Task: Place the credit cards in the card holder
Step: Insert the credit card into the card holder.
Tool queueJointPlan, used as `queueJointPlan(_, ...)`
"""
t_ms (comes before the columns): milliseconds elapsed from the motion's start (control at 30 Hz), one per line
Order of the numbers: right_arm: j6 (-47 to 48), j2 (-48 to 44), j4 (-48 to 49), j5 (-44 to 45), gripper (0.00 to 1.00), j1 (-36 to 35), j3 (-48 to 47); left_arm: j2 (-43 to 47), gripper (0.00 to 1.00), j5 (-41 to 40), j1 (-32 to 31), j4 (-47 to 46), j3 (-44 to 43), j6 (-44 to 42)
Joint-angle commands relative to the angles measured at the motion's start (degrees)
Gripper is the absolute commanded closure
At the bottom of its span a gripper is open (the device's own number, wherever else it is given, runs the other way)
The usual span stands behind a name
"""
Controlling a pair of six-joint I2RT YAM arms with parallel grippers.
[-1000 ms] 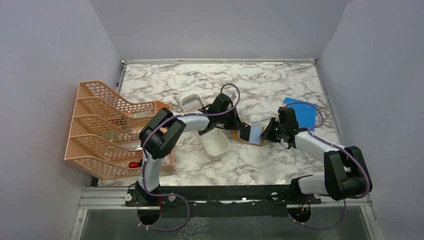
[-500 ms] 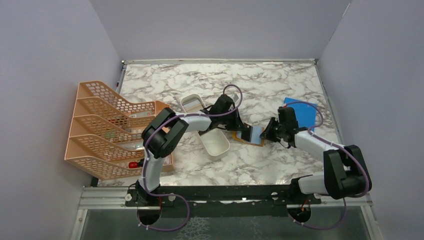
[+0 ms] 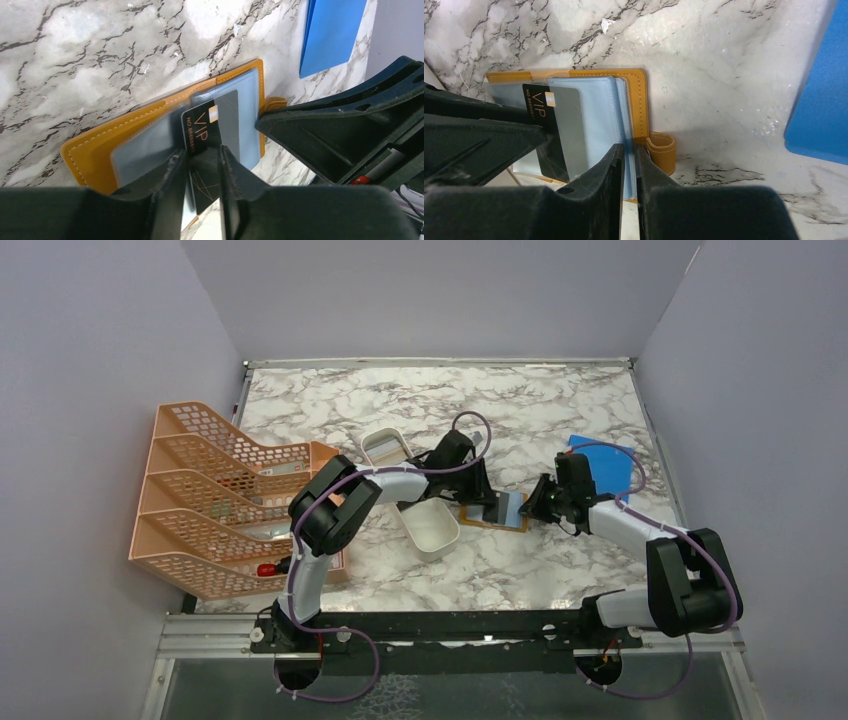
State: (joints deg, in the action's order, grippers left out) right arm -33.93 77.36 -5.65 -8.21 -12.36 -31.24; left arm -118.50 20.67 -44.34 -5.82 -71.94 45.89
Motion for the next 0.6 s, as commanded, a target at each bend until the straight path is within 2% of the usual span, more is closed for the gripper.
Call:
queueJointPlan(0, 0.44, 1.01, -0.86, 1.09, 0.82, -0.12, 0.34, 0.51, 0.64, -3.83, -0.26, 4.03, -2.07, -2.47)
queueJointPlan(133, 0.62, 1.27, -0.79, 1.04, 0.82, -0.12, 0.33, 0.89, 0.59, -3.91, -0.31, 3.51, -2.32, -2.24)
queueJointPlan(567, 0.75, 1.51, -0.23, 0.9, 0.82, -0.12, 0.94, 2.45, 0.58, -4.12, -0.63, 3.35, -1.4, -1.79)
